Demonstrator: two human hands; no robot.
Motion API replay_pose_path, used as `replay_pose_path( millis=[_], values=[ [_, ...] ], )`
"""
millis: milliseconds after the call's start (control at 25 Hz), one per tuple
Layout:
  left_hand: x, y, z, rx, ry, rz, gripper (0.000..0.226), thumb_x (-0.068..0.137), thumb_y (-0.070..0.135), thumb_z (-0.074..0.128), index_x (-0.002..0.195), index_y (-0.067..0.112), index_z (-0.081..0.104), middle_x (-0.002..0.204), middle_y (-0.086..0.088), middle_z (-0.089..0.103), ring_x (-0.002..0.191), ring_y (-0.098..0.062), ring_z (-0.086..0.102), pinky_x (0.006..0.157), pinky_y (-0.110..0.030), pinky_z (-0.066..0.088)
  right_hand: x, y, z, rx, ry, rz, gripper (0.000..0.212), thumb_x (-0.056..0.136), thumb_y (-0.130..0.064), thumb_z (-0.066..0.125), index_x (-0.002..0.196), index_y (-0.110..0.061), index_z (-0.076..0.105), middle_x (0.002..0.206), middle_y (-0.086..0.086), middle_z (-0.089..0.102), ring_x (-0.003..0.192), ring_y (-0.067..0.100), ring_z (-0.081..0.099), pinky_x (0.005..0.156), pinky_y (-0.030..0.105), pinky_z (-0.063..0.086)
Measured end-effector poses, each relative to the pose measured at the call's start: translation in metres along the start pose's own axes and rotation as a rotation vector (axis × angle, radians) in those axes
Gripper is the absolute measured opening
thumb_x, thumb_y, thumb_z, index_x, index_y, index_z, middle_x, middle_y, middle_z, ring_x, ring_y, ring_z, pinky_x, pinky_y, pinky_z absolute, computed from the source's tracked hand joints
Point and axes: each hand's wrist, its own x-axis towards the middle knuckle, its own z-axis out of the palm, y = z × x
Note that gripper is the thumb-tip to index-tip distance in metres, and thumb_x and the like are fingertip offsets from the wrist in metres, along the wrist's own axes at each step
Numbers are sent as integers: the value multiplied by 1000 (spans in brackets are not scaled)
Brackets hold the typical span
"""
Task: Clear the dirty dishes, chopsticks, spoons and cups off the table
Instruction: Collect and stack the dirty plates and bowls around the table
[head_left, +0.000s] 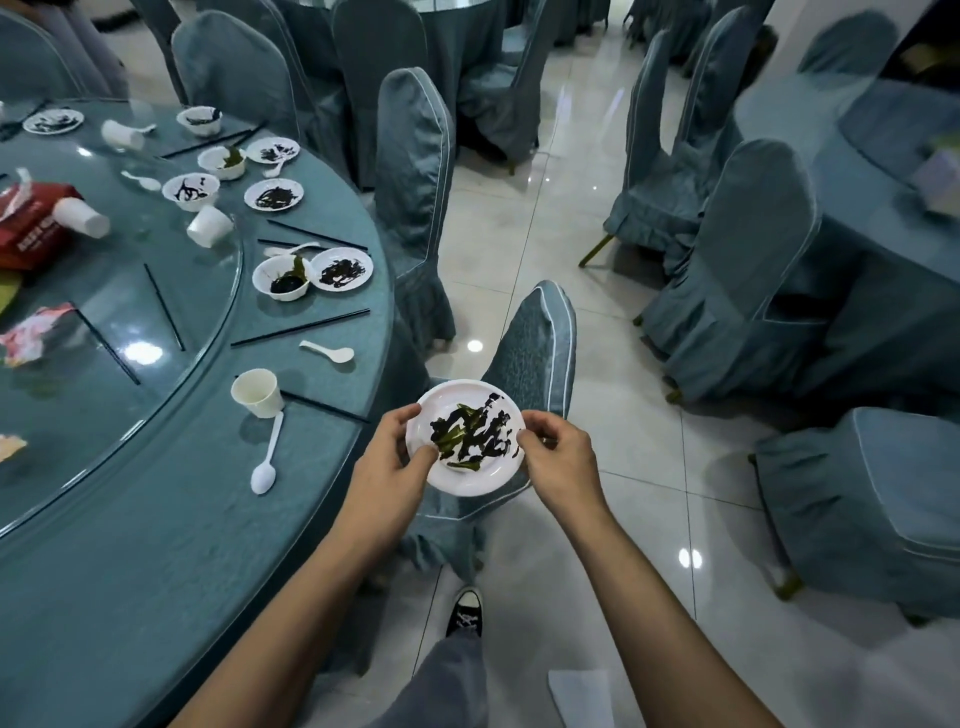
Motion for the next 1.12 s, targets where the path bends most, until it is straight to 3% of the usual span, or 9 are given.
replay_pose_path(
  millis=[240,360,560,760,840,960,1120],
  values=[
    [74,30,15,-36,45,-12,41,98,20,60,137,31,51,124,11,67,113,-5,63,89,-18,46,87,-29,3,7,-57,-1,23,92,-15,66,88,-37,71,91,-11,74,91,15,70,88,48,59],
    [102,41,19,-42,88,-16,42,92,26,59,133,31,52,122,10,69,112,-9,65,99,-33,50,118,-48,4,-6,-92,-36,19,94,-12,64,100,-28,73,94,-11,72,92,13,69,90,44,59],
    [129,62,36,-21,109,-18,46,85,33,56,130,37,51,113,12,69,104,-10,67,96,-38,53,165,-68,-8,-40,-101,-77,21,94,-14,64,112,-19,74,92,-14,69,88,4,66,82,25,53],
    [164,83,57,-28,179,-40,42,83,37,56,124,45,52,111,10,70,102,-14,68,96,-43,54,215,-73,-18,-29,-142,-69,22,94,-16,64,114,-20,74,99,-8,72,92,12,69,87,39,60],
    [175,89,71,-37,204,-54,41,84,38,56,124,46,52,112,9,70,101,-16,68,94,-43,54,235,-72,-25,-47,-174,-83,24,95,-17,63,117,-19,73,101,-7,72,92,10,68,84,34,59],
    [190,99,100,-63,253,-79,37,93,27,58,127,39,53,116,8,70,106,-15,67,89,-35,52,264,-72,-43,-64,-233,-91,23,97,-17,62,117,-19,73,102,-7,70,92,5,65,83,26,54],
    [218,123,140,-104,335,-92,35,97,17,58,128,32,54,118,6,69,107,-14,66,83,-28,48,310,-73,-68,-43,-314,-85,17,96,-15,61,104,-25,72,97,-6,71,93,17,69,85,40,60]
  ],
)
